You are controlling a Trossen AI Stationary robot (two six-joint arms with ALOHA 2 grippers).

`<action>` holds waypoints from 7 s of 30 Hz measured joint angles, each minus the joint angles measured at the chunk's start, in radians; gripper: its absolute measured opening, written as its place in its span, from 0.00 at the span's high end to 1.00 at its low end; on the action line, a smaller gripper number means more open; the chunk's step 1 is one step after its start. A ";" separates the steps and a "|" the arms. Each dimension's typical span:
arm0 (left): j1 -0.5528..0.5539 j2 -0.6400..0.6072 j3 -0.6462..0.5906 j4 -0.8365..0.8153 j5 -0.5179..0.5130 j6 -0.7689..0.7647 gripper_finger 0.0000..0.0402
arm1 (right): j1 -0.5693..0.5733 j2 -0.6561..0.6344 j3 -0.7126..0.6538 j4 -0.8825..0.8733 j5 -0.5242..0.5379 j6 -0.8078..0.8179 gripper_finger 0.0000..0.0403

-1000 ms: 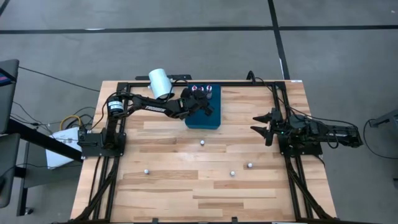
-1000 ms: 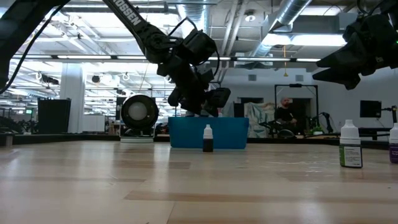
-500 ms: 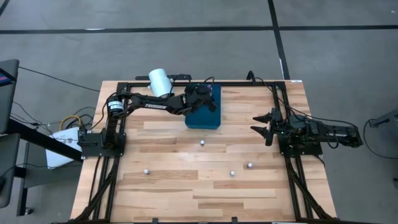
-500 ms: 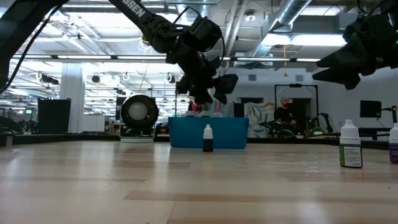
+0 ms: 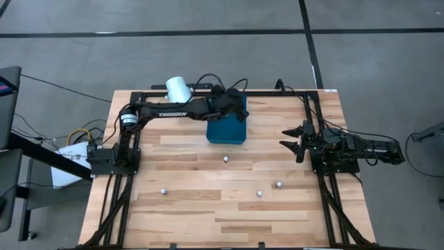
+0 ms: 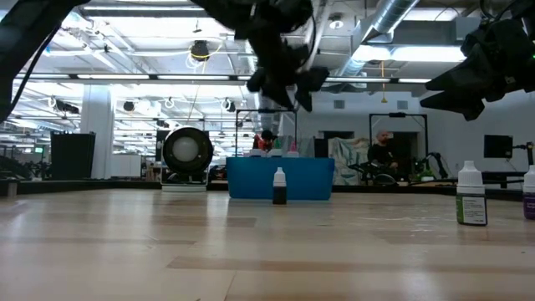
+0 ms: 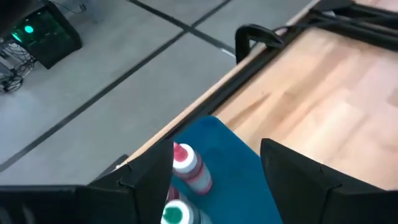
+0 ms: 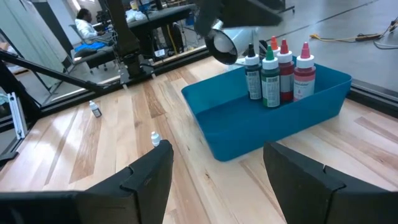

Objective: Pick & Place food coloring
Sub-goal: Put the small black food coloring bottle into the blue bin

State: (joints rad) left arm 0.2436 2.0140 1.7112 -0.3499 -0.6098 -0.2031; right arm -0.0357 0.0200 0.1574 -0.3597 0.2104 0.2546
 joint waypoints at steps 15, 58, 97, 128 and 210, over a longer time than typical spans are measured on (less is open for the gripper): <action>-0.245 -0.009 0.178 -0.609 -0.214 -0.379 0.42 | 0.000 0.000 0.000 0.000 0.000 0.008 0.41; -0.660 -0.418 -0.343 -1.067 -0.475 -1.287 0.42 | 0.089 0.277 0.000 0.470 -0.101 -0.027 0.41; -0.617 -1.352 -1.381 0.079 -0.114 -0.425 0.42 | 0.153 1.556 0.734 0.504 -0.114 -0.195 0.41; -0.468 -1.490 -1.536 0.315 0.135 -0.159 0.42 | 0.104 1.703 0.856 0.263 -0.096 -0.078 0.41; -0.437 -1.490 -1.536 0.295 0.151 -0.174 0.42 | 0.099 1.854 0.923 0.275 -0.081 -0.016 0.88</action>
State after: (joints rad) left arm -0.1931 0.5236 0.1757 -0.0544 -0.4583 -0.3775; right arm 0.0635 1.8738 1.0805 -0.0849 0.1291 0.2386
